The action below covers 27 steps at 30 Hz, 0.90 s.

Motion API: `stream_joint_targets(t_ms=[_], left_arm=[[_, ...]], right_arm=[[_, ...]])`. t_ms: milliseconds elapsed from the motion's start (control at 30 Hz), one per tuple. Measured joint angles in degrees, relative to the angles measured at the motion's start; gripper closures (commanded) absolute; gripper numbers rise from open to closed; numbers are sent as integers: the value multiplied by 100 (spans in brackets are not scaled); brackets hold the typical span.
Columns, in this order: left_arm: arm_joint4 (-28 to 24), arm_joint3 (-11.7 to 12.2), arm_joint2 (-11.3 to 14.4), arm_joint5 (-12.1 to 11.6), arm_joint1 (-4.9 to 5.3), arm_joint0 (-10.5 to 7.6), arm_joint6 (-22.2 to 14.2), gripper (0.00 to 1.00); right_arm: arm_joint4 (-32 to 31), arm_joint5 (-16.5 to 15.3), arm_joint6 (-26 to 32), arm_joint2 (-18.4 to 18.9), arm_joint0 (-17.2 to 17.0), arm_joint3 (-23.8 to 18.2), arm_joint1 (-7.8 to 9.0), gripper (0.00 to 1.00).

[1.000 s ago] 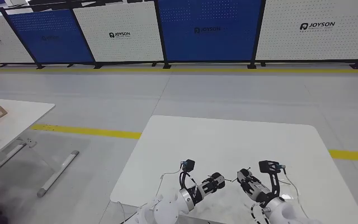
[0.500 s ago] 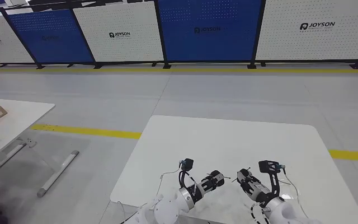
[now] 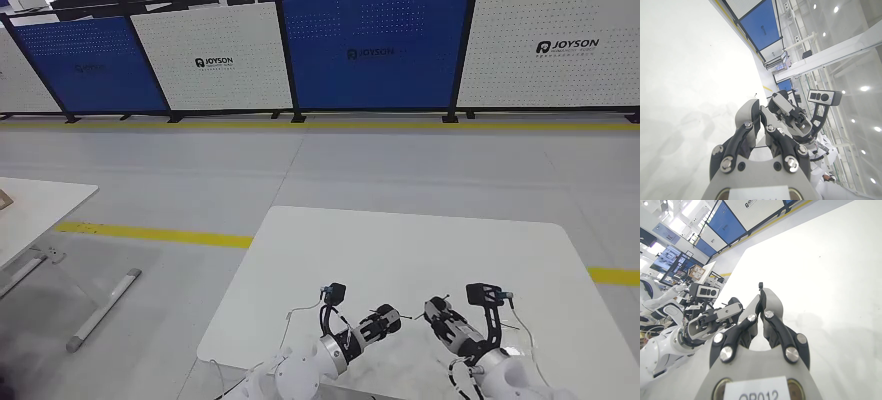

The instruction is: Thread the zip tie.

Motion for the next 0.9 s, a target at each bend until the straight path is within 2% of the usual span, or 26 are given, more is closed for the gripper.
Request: stream_joint_targets(t_ms=[700, 900], left_arm=[[0, 0, 0, 0, 0, 0, 0, 100], [0, 0, 0, 0, 0, 0, 0, 100]], right_arm=[[-41, 45, 198, -83, 192, 170, -95, 100], [30, 9, 158, 7, 157, 173, -108, 100]])
